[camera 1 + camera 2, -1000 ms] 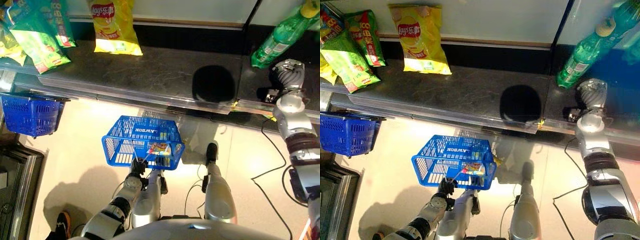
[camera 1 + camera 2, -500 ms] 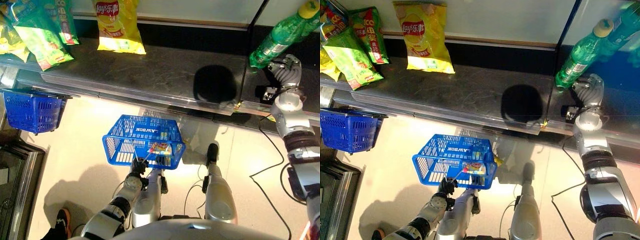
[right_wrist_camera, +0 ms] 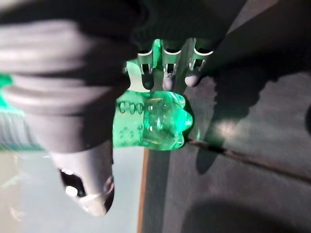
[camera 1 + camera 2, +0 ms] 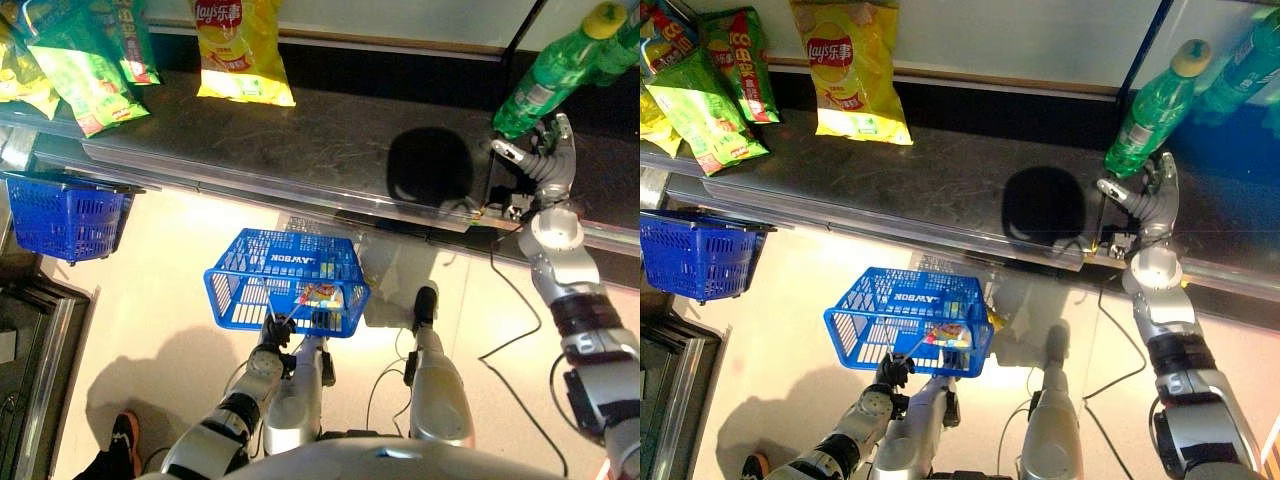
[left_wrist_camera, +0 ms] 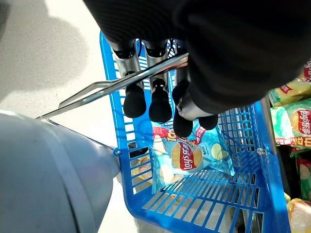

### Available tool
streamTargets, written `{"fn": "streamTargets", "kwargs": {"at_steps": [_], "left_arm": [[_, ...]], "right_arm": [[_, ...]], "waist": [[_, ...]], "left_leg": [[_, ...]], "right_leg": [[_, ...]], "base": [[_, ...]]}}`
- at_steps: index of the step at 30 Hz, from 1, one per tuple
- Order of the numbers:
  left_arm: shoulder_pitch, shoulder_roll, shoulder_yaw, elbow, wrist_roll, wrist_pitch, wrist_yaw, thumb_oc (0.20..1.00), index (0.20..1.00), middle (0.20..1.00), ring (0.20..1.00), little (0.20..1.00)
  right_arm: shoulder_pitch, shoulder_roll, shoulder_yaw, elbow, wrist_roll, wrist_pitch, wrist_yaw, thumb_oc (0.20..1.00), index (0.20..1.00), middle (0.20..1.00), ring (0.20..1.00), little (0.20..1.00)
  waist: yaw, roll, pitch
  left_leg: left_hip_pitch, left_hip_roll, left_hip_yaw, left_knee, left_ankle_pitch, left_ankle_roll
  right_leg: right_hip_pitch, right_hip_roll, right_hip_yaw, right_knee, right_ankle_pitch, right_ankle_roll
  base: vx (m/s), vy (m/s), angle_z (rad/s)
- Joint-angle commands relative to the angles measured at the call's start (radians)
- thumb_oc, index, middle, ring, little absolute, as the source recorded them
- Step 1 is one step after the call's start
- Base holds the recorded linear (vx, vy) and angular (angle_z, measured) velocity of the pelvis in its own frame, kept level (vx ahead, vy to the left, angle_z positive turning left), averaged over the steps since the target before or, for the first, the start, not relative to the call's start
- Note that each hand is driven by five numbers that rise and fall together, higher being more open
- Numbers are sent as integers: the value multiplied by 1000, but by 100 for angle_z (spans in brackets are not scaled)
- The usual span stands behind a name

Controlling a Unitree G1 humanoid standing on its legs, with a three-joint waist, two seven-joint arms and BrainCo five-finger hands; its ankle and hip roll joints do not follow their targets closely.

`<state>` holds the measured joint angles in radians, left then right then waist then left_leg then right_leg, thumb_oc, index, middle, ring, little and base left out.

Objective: Pick up the snacks into the basket

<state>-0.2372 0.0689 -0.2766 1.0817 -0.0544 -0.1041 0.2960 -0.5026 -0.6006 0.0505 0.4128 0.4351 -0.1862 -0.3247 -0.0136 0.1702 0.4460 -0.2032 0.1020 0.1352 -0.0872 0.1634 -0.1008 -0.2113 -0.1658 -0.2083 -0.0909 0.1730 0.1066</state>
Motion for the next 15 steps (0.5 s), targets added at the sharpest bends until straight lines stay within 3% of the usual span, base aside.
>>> {"fn": "streamTargets", "kwargs": {"at_steps": [1, 7, 15], "left_arm": [[41, 13, -52, 88, 10, 18, 0, 200, 200, 200, 200, 200], [44, 14, -56, 85, 20, 18, -2, 200, 200, 200, 200, 200], [59, 16, -87, 85, 23, 14, -7, 200, 200, 200, 200, 200]], "right_arm": [[-9, 12, -22, -80, -1, -63, 14, 1000, 1000, 1000, 1000, 1000], [-5, 36, -18, -93, -12, -64, 14, 1000, 1000, 1000, 1000, 1000], [-159, 11, 39, 71, -42, -35, -32, 1000, 1000, 1000, 1000, 1000]], "waist": [[5, -54, -49], [7, -49, -51], [28, -37, -63]], "left_leg": [[-7, -21, -11, 0, -11, -33], [-4, -22, -12, 0, -12, -35], [-5, -27, -13, 0, -10, -35]], "right_leg": [[-111, -61, 44, 100, -12, 63], [-105, -61, 44, 97, -14, 63], [-102, -64, 43, 89, -10, 64]], "base": [[0, 0, 0], [0, 0, 0], [0, 0, 0]]}}
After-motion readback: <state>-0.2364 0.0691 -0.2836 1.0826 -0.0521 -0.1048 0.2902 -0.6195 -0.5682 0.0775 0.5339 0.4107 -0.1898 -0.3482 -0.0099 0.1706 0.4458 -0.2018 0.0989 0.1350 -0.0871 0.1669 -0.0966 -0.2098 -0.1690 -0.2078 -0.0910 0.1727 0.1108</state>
